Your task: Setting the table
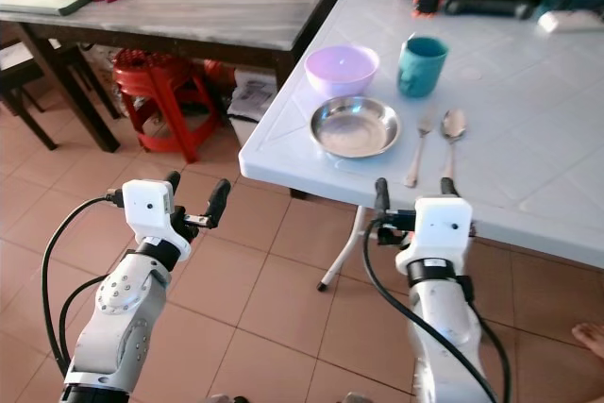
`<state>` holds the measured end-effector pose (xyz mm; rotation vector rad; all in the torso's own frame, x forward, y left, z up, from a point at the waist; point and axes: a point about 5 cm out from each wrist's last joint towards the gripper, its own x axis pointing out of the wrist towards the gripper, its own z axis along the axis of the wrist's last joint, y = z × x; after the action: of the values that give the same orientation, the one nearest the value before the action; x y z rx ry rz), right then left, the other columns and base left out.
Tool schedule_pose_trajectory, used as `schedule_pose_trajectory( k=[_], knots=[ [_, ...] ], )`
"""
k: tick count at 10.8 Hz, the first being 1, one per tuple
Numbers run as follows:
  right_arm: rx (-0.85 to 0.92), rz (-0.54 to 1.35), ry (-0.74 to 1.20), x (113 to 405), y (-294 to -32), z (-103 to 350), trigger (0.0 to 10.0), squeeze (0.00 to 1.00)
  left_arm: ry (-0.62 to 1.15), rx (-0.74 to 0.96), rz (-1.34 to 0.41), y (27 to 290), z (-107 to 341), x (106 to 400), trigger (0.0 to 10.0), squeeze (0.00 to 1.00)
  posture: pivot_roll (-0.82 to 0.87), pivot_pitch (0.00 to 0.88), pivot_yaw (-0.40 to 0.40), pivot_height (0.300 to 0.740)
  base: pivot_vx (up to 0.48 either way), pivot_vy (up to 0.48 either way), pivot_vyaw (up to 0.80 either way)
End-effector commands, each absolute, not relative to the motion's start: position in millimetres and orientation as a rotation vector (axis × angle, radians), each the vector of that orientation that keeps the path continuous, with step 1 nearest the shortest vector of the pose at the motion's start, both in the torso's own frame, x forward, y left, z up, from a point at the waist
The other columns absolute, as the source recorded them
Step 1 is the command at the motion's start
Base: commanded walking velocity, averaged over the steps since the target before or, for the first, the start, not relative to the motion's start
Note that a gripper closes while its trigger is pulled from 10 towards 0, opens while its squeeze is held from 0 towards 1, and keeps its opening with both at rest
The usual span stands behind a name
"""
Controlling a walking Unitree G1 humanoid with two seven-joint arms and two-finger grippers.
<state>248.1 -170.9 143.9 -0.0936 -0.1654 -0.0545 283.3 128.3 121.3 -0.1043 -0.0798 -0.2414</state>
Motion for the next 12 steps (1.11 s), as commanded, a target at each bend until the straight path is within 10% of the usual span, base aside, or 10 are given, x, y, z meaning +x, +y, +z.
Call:
schedule_pose_trajectory(
  k=[1,12],
  knots=[
    [-0.082,-0.048,-0.164,247.6,-168.4,143.9,10.0,0.00,-0.085,-0.098,-0.242,132.8,123.7,283.9,10.0,0.00,-0.06,0.115,0.082,0.740,0.000,0.000,0.00],
    [-0.080,-0.048,-0.160,246.8,-166.5,142.4,10.0,0.00,-0.076,-0.117,-0.305,125.6,121.6,280.9,10.0,0.00,-0.06,0.119,0.088,0.740,0.183,0.000,-0.17]
  ],
)
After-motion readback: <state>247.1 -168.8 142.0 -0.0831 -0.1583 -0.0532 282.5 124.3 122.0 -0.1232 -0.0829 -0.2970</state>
